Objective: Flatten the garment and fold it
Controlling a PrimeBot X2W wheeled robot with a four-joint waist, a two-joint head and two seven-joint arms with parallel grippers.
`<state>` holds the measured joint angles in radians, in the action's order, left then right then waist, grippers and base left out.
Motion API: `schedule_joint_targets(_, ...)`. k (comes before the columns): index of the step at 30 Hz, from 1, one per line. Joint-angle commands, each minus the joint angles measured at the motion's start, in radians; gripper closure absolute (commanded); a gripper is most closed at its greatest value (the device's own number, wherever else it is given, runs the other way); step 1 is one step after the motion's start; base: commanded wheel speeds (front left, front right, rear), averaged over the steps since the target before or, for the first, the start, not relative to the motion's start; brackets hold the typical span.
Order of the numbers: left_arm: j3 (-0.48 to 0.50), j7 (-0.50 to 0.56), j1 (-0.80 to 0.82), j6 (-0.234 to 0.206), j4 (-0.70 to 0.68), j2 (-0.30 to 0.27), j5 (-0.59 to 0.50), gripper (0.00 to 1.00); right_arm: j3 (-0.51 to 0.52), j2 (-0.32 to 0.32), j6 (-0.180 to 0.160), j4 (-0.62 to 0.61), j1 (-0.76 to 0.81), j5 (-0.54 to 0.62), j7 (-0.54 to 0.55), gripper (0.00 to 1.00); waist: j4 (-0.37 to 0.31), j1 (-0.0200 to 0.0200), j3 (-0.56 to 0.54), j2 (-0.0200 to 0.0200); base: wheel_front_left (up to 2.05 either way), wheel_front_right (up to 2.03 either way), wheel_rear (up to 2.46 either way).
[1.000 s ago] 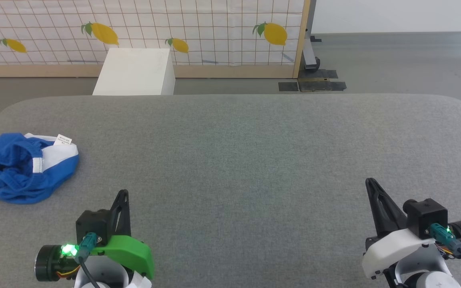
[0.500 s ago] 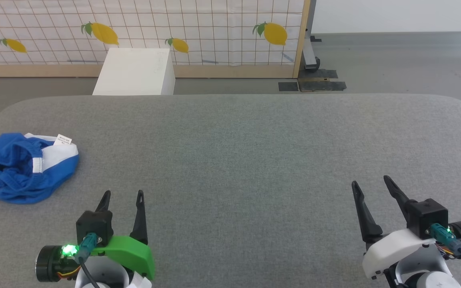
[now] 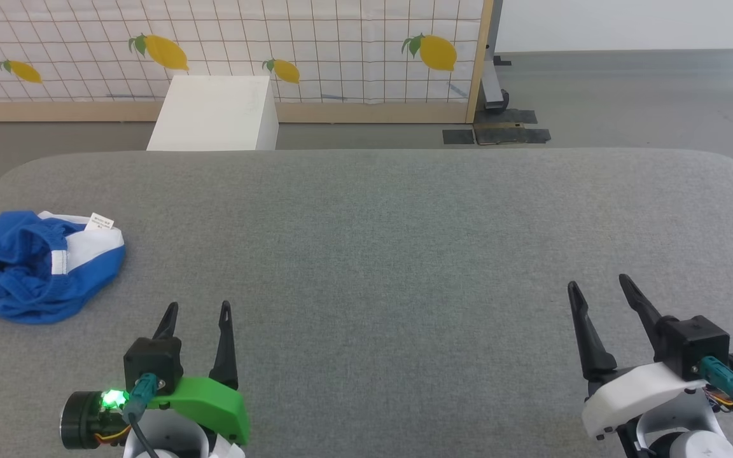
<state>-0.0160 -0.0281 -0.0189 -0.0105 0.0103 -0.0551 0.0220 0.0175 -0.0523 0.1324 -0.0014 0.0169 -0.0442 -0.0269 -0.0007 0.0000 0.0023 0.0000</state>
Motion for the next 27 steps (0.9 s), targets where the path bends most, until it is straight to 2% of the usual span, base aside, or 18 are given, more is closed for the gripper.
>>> schedule_joint_targets(1,-0.004,-0.01,0.009,-0.008,0.003,0.001,0.005,0.0,0.005,0.0,0.0,-0.011,0.003,-0.014,-0.01,0.0,0.0,0.0,0.0,0.0,0.0,0.0,0.0)
schedule_joint_targets(27,-0.025,-0.064,0.022,-0.027,0.012,0.002,0.032,0.0,0.031,0.001,-0.001,-0.04,0.008,-0.099,-0.064,0.0,0.0,0.0,0.003,0.0,0.0,0.0,0.0)
